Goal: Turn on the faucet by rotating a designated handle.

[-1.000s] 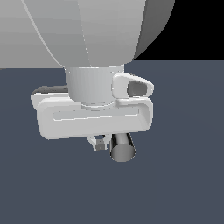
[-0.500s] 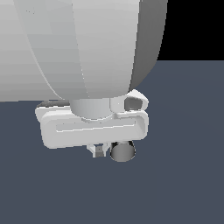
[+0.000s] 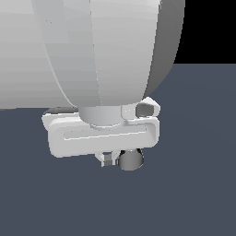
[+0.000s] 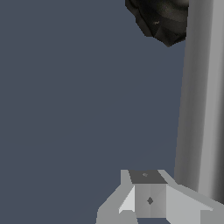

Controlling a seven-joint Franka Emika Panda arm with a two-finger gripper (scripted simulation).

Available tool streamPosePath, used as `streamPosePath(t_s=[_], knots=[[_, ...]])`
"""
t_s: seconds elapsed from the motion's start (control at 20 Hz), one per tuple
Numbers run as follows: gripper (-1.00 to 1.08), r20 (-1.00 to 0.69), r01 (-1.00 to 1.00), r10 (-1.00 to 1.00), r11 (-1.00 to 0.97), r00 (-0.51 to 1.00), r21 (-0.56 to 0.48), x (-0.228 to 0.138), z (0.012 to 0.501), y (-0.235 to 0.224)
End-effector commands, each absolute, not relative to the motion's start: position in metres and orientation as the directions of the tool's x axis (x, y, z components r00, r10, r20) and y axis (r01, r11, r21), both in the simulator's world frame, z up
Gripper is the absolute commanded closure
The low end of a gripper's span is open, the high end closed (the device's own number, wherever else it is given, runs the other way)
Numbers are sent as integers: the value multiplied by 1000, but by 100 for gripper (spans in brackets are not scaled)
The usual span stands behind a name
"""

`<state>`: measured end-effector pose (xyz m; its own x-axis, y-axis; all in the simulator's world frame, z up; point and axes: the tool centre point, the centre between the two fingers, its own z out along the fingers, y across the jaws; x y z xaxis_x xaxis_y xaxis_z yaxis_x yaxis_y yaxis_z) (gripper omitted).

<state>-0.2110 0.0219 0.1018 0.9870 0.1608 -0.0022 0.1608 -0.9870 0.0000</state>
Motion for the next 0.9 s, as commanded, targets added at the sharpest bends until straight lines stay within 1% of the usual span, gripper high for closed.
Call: streamPosePath(t_s=[0.0, 0.85], knots=[[108, 0, 150, 150, -989, 989, 0, -207, 102, 8], [108, 0, 151, 151, -989, 989, 0, -190, 101, -64]])
